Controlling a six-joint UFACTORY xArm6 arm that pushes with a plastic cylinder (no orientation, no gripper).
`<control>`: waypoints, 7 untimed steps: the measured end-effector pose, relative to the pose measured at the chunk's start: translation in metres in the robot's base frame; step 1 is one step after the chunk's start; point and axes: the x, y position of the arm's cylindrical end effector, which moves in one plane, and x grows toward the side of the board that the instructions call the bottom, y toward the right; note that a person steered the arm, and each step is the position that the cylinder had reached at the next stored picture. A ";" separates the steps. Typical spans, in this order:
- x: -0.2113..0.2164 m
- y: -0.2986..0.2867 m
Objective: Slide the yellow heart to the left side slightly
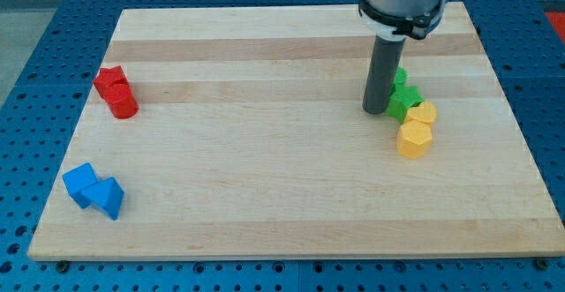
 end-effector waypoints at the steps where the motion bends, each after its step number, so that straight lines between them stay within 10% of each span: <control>1: -0.002 -0.013; 7: -0.056 -0.034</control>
